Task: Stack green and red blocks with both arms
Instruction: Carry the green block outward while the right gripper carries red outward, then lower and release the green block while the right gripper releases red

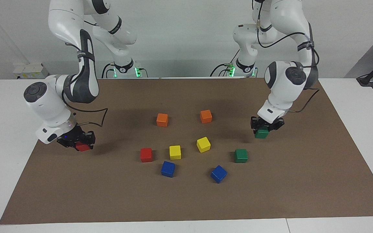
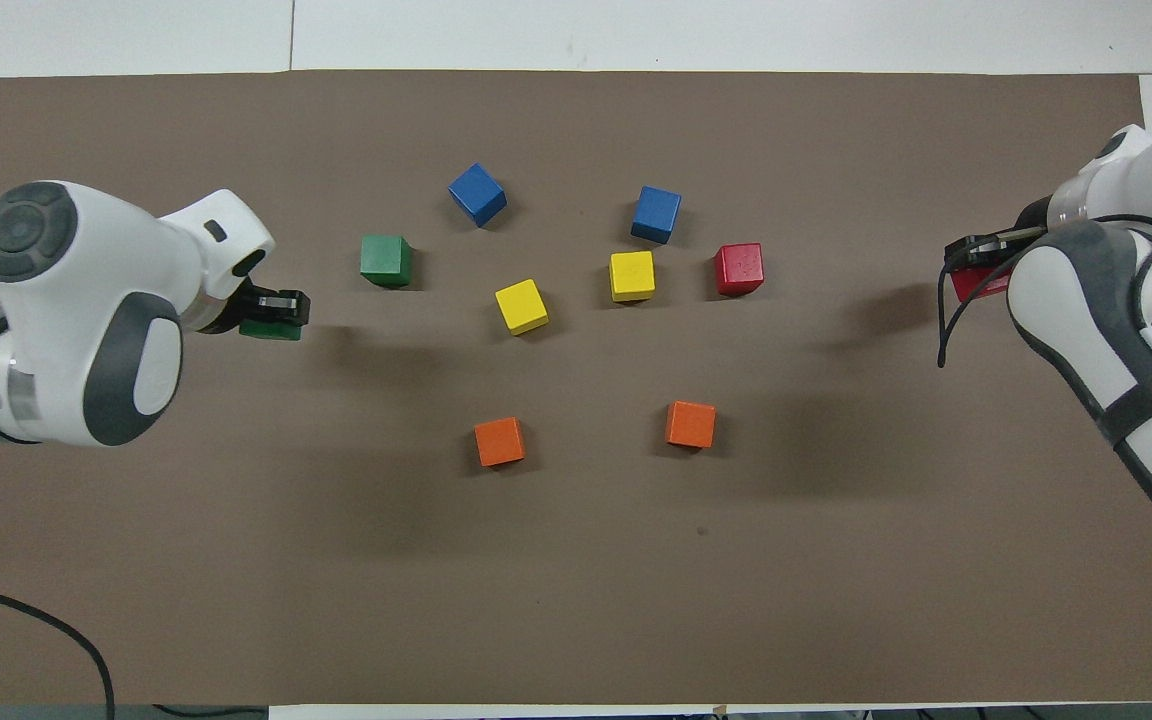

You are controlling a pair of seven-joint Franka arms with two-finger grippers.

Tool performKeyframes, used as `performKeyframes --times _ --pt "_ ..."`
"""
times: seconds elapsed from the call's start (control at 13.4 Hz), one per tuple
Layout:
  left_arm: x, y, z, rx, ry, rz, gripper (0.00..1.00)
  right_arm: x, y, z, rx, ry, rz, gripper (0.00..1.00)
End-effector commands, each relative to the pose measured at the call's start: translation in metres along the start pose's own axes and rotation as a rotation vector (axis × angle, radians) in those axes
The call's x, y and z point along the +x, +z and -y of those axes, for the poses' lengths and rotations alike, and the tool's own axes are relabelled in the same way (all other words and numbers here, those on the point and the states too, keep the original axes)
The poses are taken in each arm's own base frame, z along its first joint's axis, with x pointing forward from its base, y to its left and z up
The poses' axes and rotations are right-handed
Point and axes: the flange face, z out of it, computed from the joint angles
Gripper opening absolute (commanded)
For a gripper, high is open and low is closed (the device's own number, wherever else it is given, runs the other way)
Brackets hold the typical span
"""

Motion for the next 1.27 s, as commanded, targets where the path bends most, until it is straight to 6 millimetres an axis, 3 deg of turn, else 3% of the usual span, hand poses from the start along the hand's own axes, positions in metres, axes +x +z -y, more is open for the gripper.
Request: performKeyframes --times 0.0,0.15,0.37,0.82,1.19 --pt "-0.018 0.002 0.084 -0.002 -0.012 0.028 0.00 -0.022 0.027 -0.010 -0.003 0.015 -0.010 0.00" --pt "-0.038 0.010 0.139 -0.001 -0.031 0.035 0.00 -0.023 0.029 -0.007 -0.002 0.097 -0.002 0.00" --pt "-0.054 0.021 0.187 -0.001 -0.035 0.033 0.00 -0.022 0.028 -0.005 -0.056 0.161 0.001 0.00" --pt "-0.057 0.069 0.211 0.000 -0.055 0.018 0.00 -0.037 0.046 -0.003 -0.056 0.153 0.012 0.00" --pt "-0.056 0.076 0.210 -0.002 -0.049 0.021 0.00 -0.050 0.062 0.000 -0.054 0.144 0.003 0.00"
